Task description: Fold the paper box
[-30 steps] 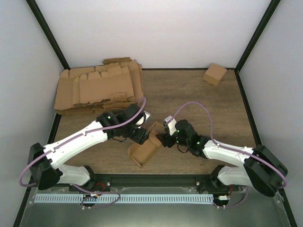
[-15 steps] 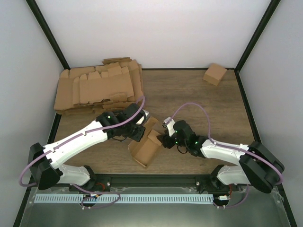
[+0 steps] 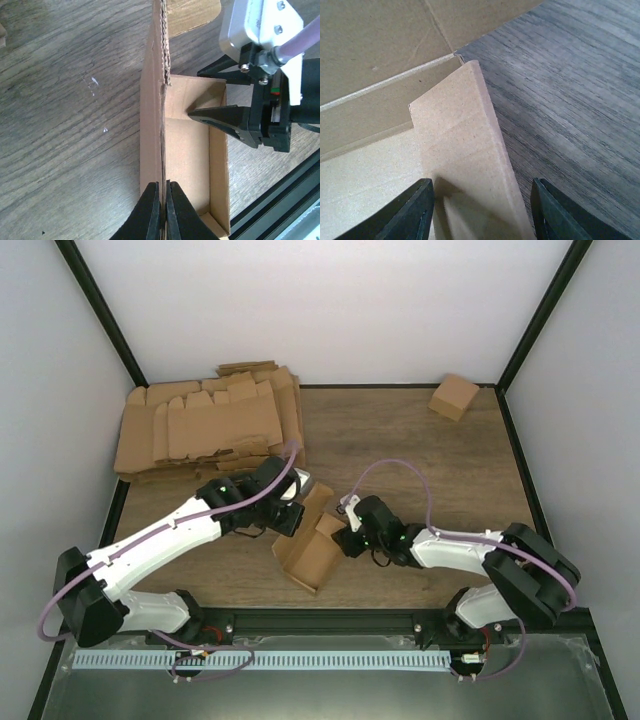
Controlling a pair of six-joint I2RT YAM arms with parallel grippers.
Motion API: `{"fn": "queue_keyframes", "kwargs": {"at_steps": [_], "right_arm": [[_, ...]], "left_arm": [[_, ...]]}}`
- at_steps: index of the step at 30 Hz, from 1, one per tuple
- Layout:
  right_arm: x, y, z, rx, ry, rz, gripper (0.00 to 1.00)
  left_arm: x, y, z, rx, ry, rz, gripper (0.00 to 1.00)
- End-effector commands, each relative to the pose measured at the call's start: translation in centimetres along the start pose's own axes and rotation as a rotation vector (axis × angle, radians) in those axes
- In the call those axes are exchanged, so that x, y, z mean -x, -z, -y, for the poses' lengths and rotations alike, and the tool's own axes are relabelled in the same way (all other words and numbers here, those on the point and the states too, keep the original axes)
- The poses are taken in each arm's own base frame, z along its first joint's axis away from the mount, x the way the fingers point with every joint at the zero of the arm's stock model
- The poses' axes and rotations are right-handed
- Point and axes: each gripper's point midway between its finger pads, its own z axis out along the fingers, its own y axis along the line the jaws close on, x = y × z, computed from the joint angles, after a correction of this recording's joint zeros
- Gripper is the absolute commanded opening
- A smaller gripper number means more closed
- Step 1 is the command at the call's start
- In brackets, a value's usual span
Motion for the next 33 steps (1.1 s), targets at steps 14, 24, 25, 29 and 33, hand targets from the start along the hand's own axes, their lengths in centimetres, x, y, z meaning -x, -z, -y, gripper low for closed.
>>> {"fn": "queue_keyframes", "kwargs": {"at_steps": [14,24,25,29,33], "right_arm": [[0.7,-1.7,-0.5,-0.070,0.008,-0.102,0.51],[1.6,-1.5,-0.5,-0.132,0.042,-0.101,0.32],[1.6,-1.3,-0.5,-0.131,0.037,-0.098,0.31],[1.4,-0.7,-0.6,-0.121,0.005,-0.094,0.27],[0.6,-0.4,-0.8,-0.118,-0.018,-0.123,0.25]], "left_arm": [[0.6,-0.7,-0.6,-0.118,0.027,0.029,0.04],[1.1,-0.7,-1.4,-0.166,0.086,0.046,0.04],[1.2,-0.6,-1.7,-0.171,0.100,0.050,0.04],[1.2,-0.6,-3.2,-0.176,0.159,0.056,0.04],[1.4,-0.7,-4.4,-0.180,0.198,0.058,0.04]]}}
